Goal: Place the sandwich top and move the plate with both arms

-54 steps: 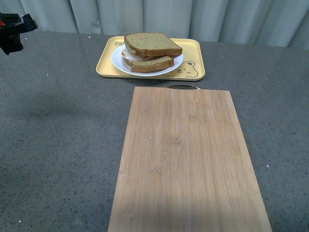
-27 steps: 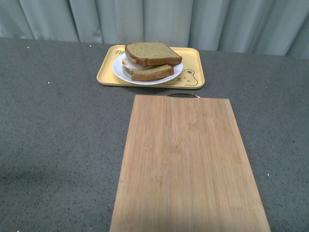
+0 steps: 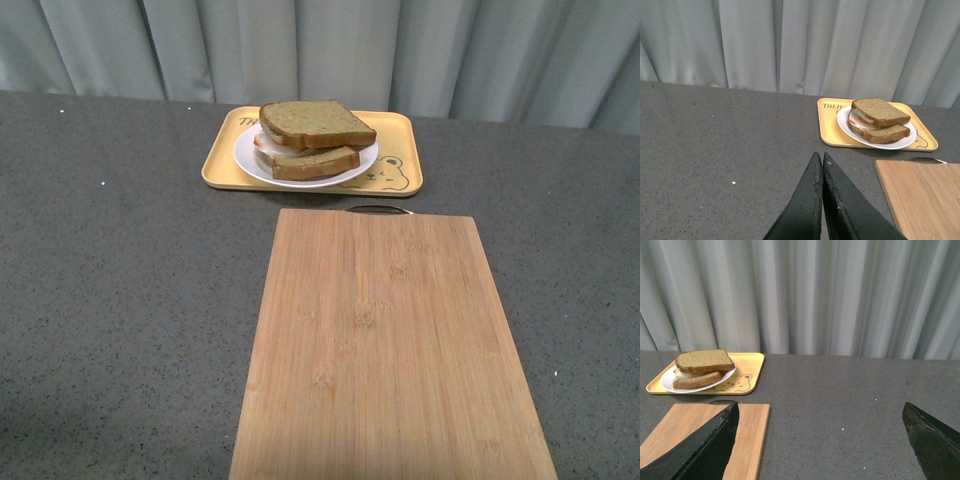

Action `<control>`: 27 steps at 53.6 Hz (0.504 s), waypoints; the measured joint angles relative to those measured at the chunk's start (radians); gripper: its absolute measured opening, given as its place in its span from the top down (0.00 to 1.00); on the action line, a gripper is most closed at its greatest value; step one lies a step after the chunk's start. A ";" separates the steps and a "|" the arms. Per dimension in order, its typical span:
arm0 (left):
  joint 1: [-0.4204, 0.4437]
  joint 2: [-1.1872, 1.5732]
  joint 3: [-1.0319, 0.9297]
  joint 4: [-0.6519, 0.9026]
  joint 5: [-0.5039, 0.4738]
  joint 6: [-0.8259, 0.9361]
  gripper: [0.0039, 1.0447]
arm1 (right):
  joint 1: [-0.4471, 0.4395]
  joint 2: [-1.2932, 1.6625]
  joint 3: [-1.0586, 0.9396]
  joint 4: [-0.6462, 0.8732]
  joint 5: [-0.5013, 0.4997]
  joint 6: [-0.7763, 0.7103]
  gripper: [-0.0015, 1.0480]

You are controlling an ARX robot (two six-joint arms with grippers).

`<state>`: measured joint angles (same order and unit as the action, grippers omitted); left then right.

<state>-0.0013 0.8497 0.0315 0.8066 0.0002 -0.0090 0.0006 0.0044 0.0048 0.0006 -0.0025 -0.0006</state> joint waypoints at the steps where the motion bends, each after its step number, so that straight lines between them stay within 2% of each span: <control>1: 0.000 -0.014 -0.003 -0.014 0.000 0.000 0.97 | 0.000 0.000 0.000 0.000 0.000 0.000 0.09; 27: 0.000 -0.331 -0.015 -0.292 0.000 0.002 0.97 | 0.000 0.000 0.000 0.000 0.000 0.000 0.09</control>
<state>-0.0013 0.5190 0.0166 0.5144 0.0002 -0.0074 0.0006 0.0044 0.0048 0.0006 -0.0025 -0.0006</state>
